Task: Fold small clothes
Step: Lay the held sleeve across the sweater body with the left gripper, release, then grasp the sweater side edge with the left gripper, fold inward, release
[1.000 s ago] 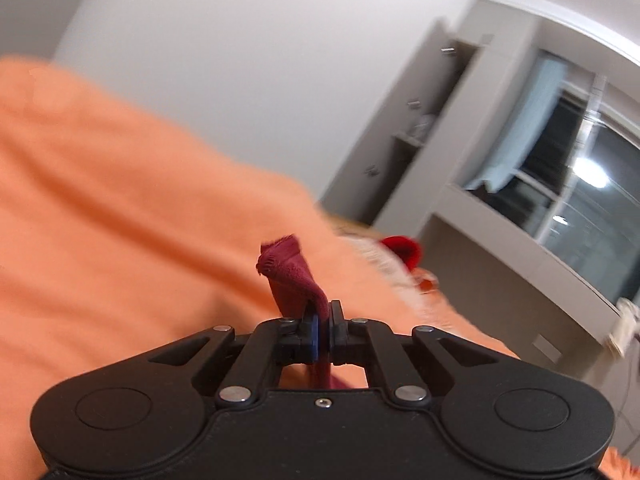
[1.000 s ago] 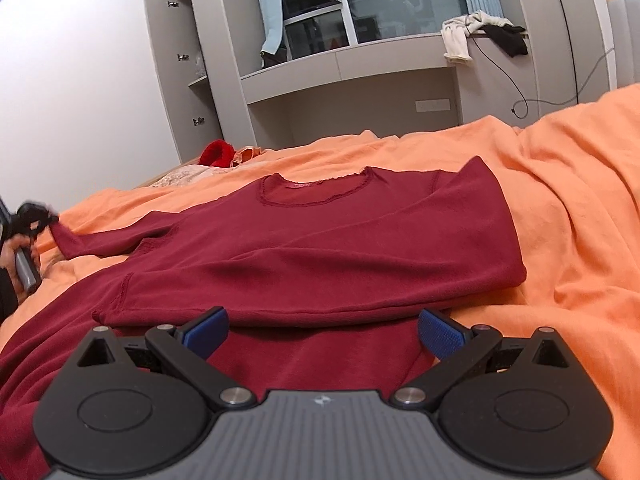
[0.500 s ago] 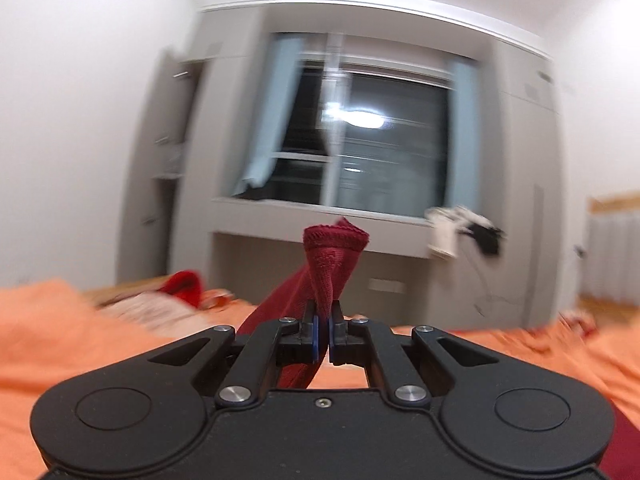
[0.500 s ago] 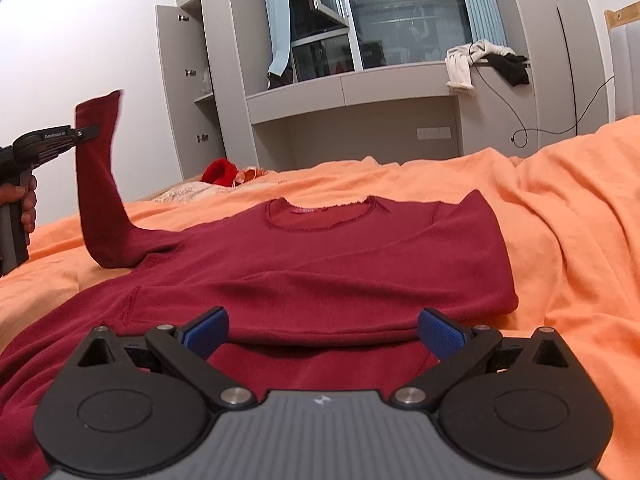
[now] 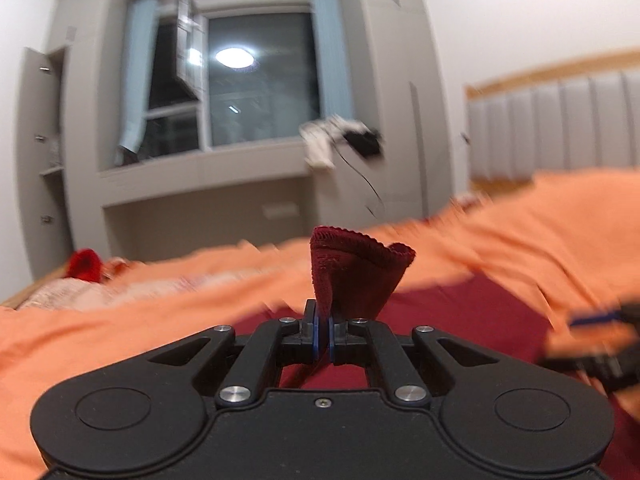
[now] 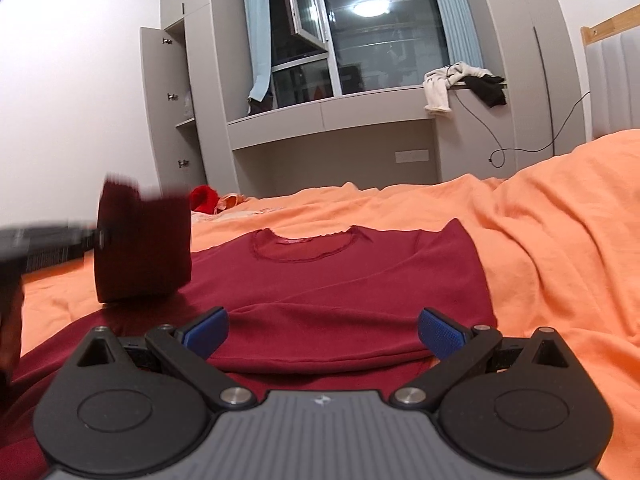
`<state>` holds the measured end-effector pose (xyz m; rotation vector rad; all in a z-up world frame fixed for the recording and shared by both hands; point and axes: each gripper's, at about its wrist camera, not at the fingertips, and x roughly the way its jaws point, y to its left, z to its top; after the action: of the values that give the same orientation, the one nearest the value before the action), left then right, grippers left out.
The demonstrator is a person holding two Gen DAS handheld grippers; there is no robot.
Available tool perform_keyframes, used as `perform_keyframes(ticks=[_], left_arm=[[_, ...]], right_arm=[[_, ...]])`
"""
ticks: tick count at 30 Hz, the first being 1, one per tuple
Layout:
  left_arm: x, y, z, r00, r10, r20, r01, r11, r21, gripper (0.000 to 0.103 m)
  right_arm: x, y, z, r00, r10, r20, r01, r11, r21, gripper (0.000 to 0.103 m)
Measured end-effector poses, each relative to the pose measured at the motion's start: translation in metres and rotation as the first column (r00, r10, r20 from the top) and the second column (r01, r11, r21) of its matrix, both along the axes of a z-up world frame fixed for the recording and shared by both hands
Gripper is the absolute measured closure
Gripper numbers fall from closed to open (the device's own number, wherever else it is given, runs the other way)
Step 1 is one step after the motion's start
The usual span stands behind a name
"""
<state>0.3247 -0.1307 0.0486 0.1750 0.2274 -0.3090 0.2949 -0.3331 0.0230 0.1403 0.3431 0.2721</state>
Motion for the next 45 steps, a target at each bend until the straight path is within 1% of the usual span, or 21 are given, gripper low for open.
perform_keyframes(ticks=[4, 7, 10, 12, 13, 14, 15, 18, 20, 22, 26, 29, 30, 32, 34, 36, 38, 40, 42, 44, 45], left_arm=[[-0.016, -0.002, -0.035, 0.996, -0.046, -0.075, 0.048, 0.998, 0.038, 0.099], [-0.022, 0.0, -0.046, 0.991, -0.075, -0.111, 0.079, 0.996, 0.035, 0.099], [-0.029, 0.0, -0.054, 0.988, -0.104, -0.111, 0.112, 0.991, 0.069, 0.099], [-0.029, 0.005, -0.051, 0.983, -0.115, -0.141, 0.125, 0.99, 0.069, 0.098], [-0.026, 0.007, -0.053, 0.977, -0.128, -0.169, 0.139, 0.989, 0.054, 0.094], [-0.021, 0.012, -0.047, 0.971, -0.142, -0.193, 0.153, 0.987, 0.04, 0.091], [-0.018, 0.015, -0.048, 0.963, -0.158, -0.216, 0.167, 0.986, 0.025, 0.091], [-0.015, 0.019, -0.05, 0.95, -0.193, -0.246, 0.203, 0.979, 0.018, 0.085], [-0.016, 0.021, -0.053, 0.944, -0.209, -0.256, 0.222, 0.975, 0.022, 0.073], [-0.016, 0.023, -0.054, 0.937, -0.229, -0.264, 0.241, 0.97, 0.014, 0.065], [-0.019, 0.036, -0.048, 0.918, -0.287, -0.275, 0.29, 0.957, -0.028, 0.039], [-0.018, 0.049, -0.039, 0.917, -0.293, -0.27, 0.288, 0.956, -0.062, 0.032], [-0.017, 0.055, -0.036, 0.922, -0.283, -0.262, 0.276, 0.959, -0.066, 0.03], [-0.014, 0.068, -0.029, 0.941, -0.241, -0.236, 0.231, 0.971, -0.066, 0.021], [-0.008, 0.083, -0.023, 0.961, -0.173, -0.214, 0.163, 0.985, -0.065, 0.02], [0.0, 0.102, -0.018, 0.976, -0.081, -0.201, 0.069, 0.996, -0.064, 0.02], [0.011, 0.119, -0.016, 0.98, 0.037, -0.195, -0.047, 0.998, -0.048, 0.019], [0.024, 0.14, -0.017, 0.967, 0.151, -0.205, -0.164, 0.985, -0.049, 0.019], [0.036, 0.162, -0.018, 0.944, 0.237, -0.231, -0.263, 0.961, -0.089, 0.019], [0.049, 0.185, -0.022, 0.917, 0.297, -0.265, -0.34, 0.932, -0.129, 0.019], [0.057, 0.196, -0.024, 0.903, 0.32, -0.288, -0.373, 0.916, -0.151, 0.02]], right_arm=[[0.003, -0.004, -0.003, 1.0, -0.024, -0.016, 0.024, 1.0, 0.008, 0.0], [0.007, -0.004, -0.005, 0.999, -0.029, -0.033, 0.029, 1.0, 0.009, 0.0], [0.008, -0.002, -0.007, 0.999, -0.025, -0.042, 0.026, 1.0, 0.002, 0.0], [0.009, 0.0, -0.008, 0.999, -0.022, -0.048, 0.022, 1.0, -0.003, 0.0], [0.009, 0.001, -0.008, 0.998, -0.021, -0.051, 0.021, 1.0, -0.006, 0.0], [0.01, 0.001, -0.009, 0.998, -0.02, -0.055, 0.02, 1.0, -0.008, 0.0], [0.011, 0.001, -0.009, 0.998, -0.019, -0.058, 0.019, 1.0, -0.009, 0.0], [0.012, 0.001, -0.01, 0.998, -0.018, -0.066, 0.017, 1.0, -0.011, 0.0], [0.012, 0.001, -0.01, 0.998, -0.017, -0.069, 0.016, 1.0, -0.011, 0.0], [0.013, 0.001, -0.01, 0.997, -0.016, -0.071, 0.015, 1.0, -0.011, 0.0], [0.014, 0.002, -0.008, 0.997, 0.016, -0.069, -0.017, 1.0, -0.008, 0.0], [0.014, 0.007, -0.005, 0.994, 0.085, -0.062, -0.086, 0.996, -0.016, 0.0], [0.013, 0.01, -0.004, 0.992, 0.107, -0.063, -0.108, 0.994, -0.015, 0.0], [0.012, 0.017, -0.002, 0.987, 0.146, -0.065, -0.147, 0.989, -0.01, 0.004], [0.012, 0.025, -0.001, 0.982, 0.176, -0.065, -0.177, 0.984, -0.022, 0.009], [0.012, 0.031, -0.001, 0.975, 0.212, -0.061, -0.215, 0.976, -0.032, 0.014], [0.013, 0.037, -0.001, 0.968, 0.244, -0.066, -0.246, 0.969, -0.033, 0.02], [0.017, 0.043, -0.002, 0.96, 0.266, -0.085, -0.27, 0.962, -0.038, 0.026], [0.023, 0.048, -0.006, 0.952, 0.283, -0.115, -0.288, 0.957, -0.031, 0.034], [0.029, 0.052, -0.012, 0.941, 0.298, -0.16, -0.305, 0.952, -0.018, 0.052], [0.031, 0.053, -0.015, 0.937, 0.301, -0.177, -0.308, 0.951, -0.014, 0.056]])
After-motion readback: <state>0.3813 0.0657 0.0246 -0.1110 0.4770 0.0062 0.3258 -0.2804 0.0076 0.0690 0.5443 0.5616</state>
